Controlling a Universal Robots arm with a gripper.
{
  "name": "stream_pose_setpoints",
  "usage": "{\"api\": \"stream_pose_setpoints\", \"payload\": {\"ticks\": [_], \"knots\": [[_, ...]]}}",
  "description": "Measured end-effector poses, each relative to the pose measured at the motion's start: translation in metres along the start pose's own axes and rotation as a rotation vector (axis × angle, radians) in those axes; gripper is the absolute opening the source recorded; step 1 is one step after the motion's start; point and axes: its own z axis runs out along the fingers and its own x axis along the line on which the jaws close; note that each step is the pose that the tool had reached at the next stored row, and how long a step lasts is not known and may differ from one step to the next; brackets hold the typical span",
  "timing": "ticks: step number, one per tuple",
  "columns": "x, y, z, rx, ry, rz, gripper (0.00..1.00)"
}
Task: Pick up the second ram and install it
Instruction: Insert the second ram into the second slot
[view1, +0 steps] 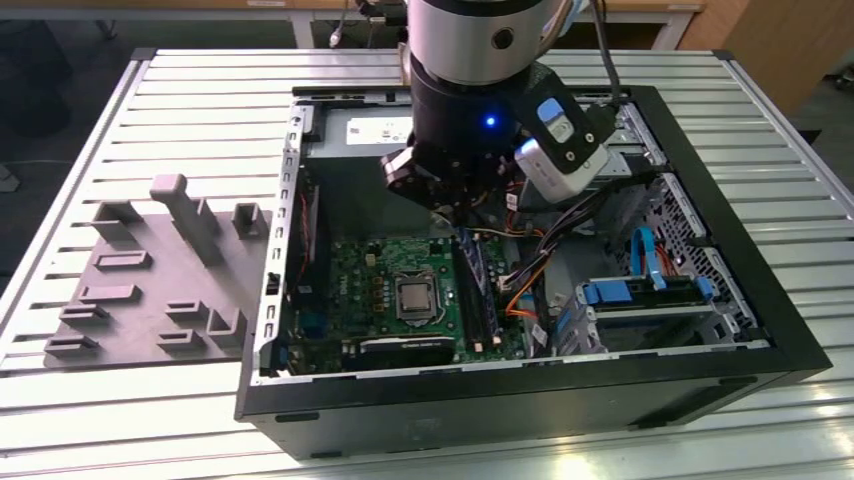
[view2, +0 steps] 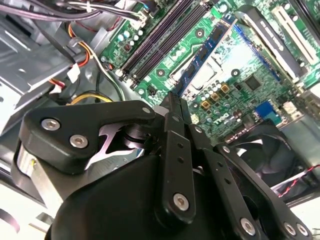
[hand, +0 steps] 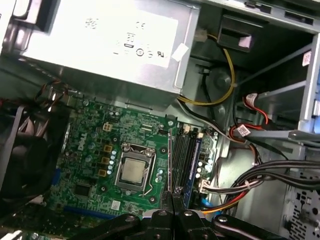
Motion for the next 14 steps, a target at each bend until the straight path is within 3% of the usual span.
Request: {"api": "stream_pose_setpoints", "payload": {"ticks": [6, 14], "knots": [[0.0, 0.0, 0.0001, 0.0055, -0.0047, 0.072, 0.12], [0.0001, 0.0, 0.0009, 0.0064, -0.0053, 0.081, 0.12]]}}
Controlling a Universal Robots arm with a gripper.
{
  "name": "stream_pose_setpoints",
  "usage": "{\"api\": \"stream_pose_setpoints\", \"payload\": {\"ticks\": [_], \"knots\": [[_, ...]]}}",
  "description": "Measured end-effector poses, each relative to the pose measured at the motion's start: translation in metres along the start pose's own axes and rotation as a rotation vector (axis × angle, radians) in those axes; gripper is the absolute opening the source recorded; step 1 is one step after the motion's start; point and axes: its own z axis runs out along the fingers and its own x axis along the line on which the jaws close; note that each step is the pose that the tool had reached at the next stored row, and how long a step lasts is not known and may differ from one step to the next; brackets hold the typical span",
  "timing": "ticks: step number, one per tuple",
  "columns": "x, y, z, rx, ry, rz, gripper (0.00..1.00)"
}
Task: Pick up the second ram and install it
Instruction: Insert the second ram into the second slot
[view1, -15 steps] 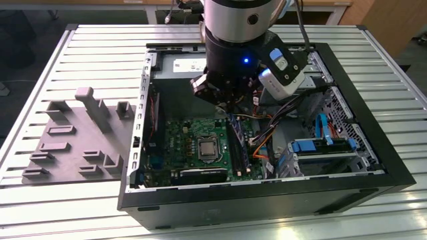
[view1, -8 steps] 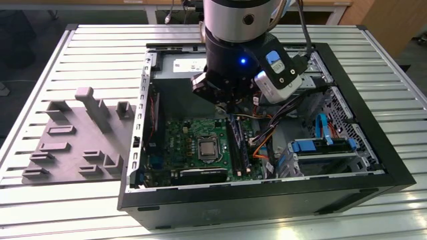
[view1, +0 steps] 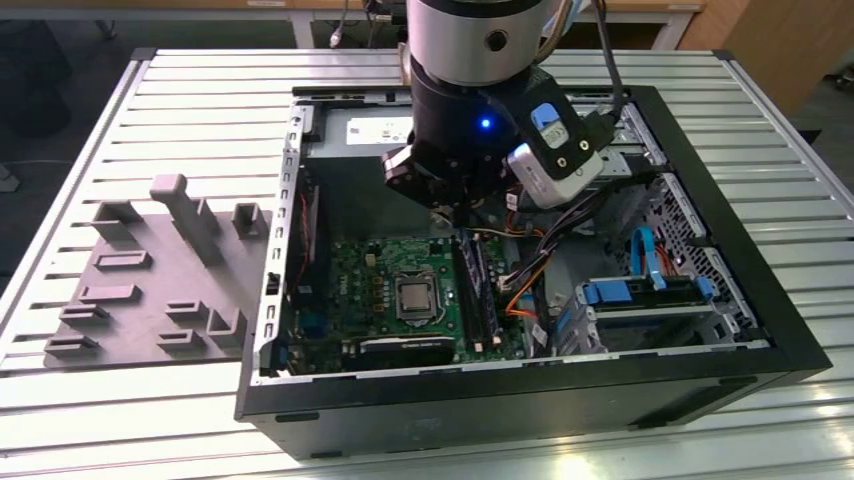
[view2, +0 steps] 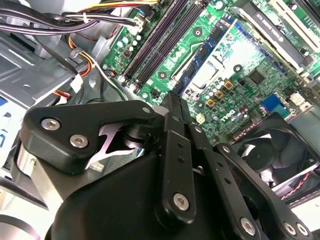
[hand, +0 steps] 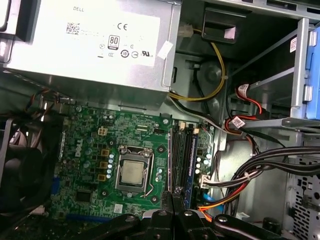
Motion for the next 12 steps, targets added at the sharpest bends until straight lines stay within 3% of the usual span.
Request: {"api": "stream_pose_setpoints", "payload": {"ticks": [12], "knots": [[0.0001, -0.0001, 0.0007, 0.0008, -0.0009, 0.011, 0.12]]}}
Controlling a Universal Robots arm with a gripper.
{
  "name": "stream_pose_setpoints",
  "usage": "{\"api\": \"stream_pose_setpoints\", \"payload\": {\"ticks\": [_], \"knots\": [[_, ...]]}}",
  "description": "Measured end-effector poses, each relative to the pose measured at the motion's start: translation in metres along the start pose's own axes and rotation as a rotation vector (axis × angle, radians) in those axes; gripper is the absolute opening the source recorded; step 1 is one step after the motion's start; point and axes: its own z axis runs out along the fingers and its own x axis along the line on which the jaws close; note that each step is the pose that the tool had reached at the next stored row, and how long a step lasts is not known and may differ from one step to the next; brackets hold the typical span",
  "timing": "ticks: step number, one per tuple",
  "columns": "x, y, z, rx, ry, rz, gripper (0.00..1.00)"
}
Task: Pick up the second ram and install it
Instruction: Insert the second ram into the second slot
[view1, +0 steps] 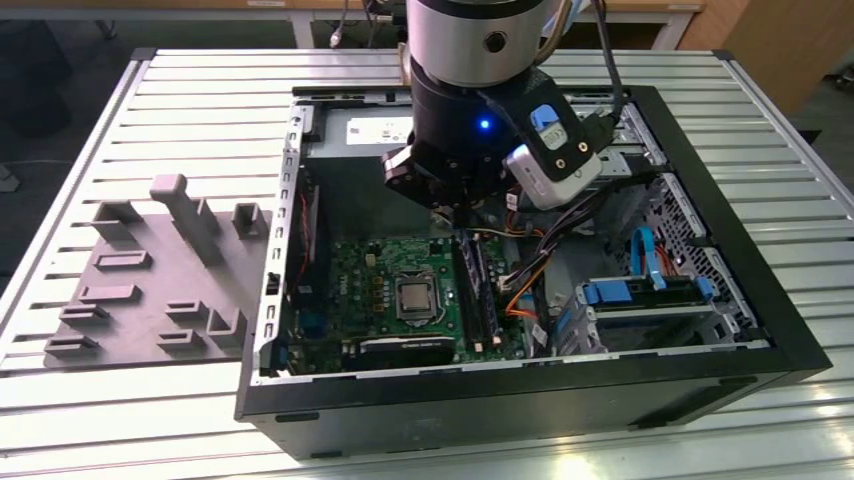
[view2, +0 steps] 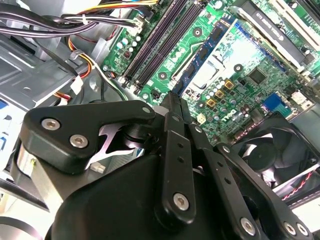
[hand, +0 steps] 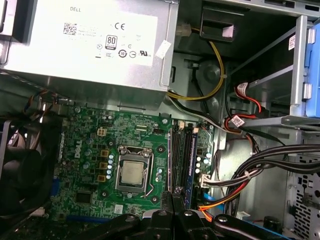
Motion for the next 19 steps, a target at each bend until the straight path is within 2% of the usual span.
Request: {"api": "stream_pose_setpoints", "payload": {"ticks": [11, 19], "knots": [[0.0002, -0.0001, 0.0019, 0.0007, -0.0005, 0.008, 0.12], [0.0006, -0.0005, 0.0074, 0.0009, -0.0007, 0.011, 0.12]]}}
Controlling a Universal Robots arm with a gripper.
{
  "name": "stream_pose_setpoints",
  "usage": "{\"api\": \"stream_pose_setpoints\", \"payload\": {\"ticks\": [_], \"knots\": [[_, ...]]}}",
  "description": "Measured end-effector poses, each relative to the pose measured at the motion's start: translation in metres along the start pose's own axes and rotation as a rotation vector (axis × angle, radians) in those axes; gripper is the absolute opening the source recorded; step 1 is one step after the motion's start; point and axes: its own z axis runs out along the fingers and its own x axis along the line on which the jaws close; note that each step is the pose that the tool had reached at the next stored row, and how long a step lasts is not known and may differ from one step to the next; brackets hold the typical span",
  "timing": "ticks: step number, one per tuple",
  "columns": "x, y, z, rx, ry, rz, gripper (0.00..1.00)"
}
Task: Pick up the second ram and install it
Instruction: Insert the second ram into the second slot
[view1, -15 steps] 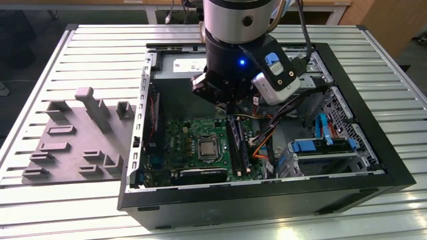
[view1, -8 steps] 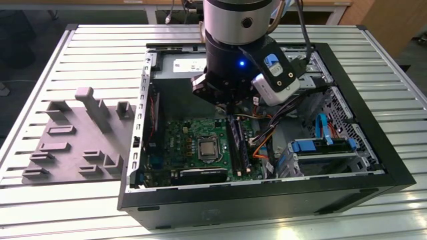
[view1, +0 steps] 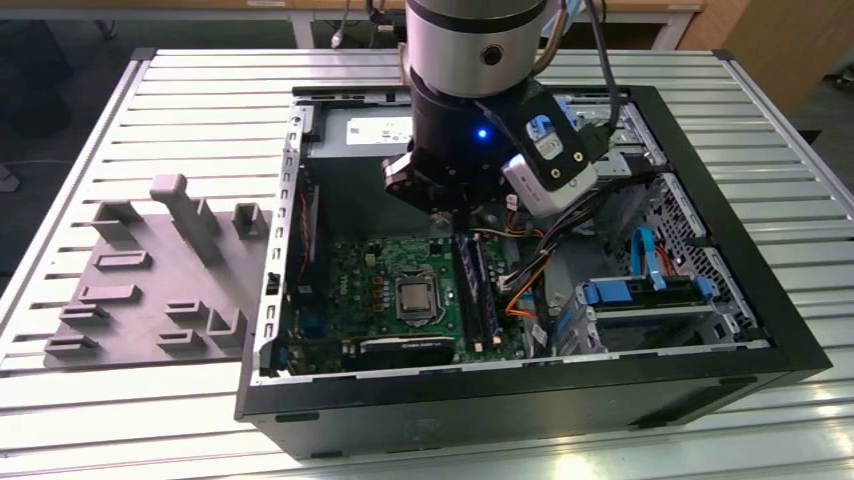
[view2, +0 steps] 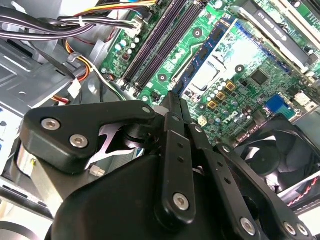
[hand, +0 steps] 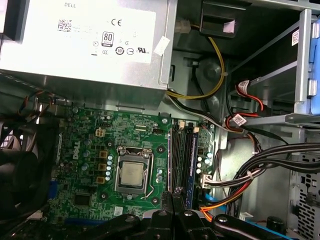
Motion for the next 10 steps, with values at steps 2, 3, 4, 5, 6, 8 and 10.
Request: {"api": "stream_pose_setpoints", "payload": {"ticks": [2, 3, 4, 5, 6, 8, 10], "knots": [[0.0001, -0.0001, 0.0019, 0.0002, -0.0001, 0.001, 0.12], [0.0002, -0.0002, 0.0028, 0.0003, 0.0, 0.001, 0.12], [0.0002, -0.0002, 0.0036, 0.0003, -0.0001, 0.002, 0.12], [0.0003, -0.0003, 0.0044, 0.0003, -0.0001, 0.002, 0.12], [0.0004, -0.0003, 0.0051, 0.0003, -0.0001, 0.003, 0.12], [0.0005, -0.0004, 0.0064, 0.0005, -0.0002, 0.004, 0.12], [0.0006, -0.0005, 0.0077, 0.0007, -0.0003, 0.005, 0.12]]}}
